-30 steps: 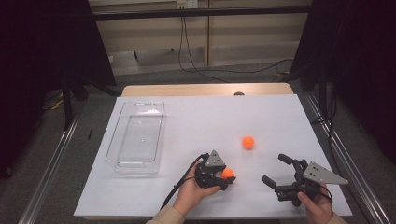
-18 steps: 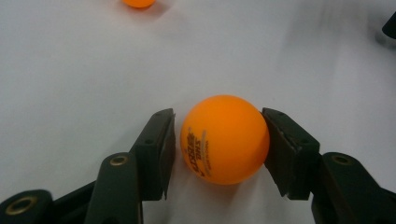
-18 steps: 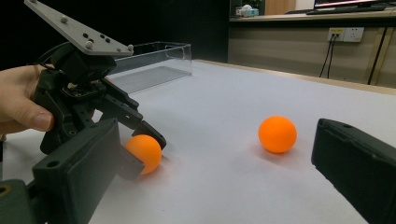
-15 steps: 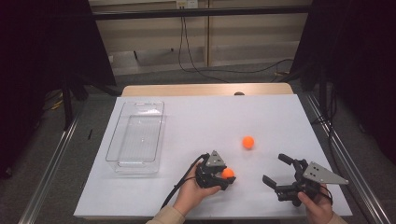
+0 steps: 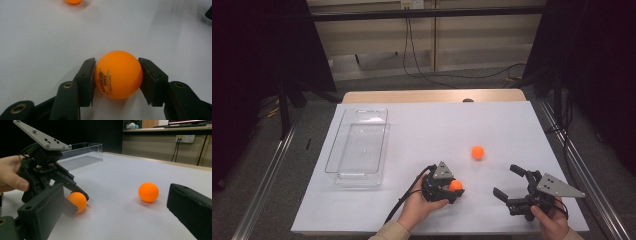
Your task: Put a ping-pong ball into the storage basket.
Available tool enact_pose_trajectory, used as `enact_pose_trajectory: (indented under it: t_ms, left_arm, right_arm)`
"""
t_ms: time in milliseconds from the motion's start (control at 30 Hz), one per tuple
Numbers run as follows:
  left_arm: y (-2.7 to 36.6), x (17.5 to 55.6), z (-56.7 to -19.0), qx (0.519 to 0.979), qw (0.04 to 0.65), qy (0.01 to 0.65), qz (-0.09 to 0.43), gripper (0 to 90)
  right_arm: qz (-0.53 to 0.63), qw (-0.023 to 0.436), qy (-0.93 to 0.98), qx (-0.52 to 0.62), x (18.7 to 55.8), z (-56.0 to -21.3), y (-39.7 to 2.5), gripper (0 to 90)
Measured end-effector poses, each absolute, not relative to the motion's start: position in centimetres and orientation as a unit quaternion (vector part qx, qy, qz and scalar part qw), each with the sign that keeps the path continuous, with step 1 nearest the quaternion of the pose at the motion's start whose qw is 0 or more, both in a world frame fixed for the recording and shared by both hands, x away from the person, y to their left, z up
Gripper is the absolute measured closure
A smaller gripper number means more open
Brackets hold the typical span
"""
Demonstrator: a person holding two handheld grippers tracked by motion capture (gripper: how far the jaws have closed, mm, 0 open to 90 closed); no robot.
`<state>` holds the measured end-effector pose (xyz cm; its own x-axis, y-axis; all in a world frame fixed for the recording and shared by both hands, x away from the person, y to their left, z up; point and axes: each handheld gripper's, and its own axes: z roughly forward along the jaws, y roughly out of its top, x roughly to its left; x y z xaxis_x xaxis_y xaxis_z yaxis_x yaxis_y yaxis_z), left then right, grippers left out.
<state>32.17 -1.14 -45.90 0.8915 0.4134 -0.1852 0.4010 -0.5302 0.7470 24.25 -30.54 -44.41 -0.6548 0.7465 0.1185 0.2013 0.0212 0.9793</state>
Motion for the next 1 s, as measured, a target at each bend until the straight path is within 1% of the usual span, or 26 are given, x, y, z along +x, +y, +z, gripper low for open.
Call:
enact_pose_trajectory:
  t_ms: [1000]
  left_arm:
    - [-0.45, 32.30, -45.18, 0.867, 0.430, 0.250, -0.001, 50.8]
  right_arm:
    - [0.607, 0.227, 0.678, 0.348, 24.25, -44.36, -30.60, 1.5]
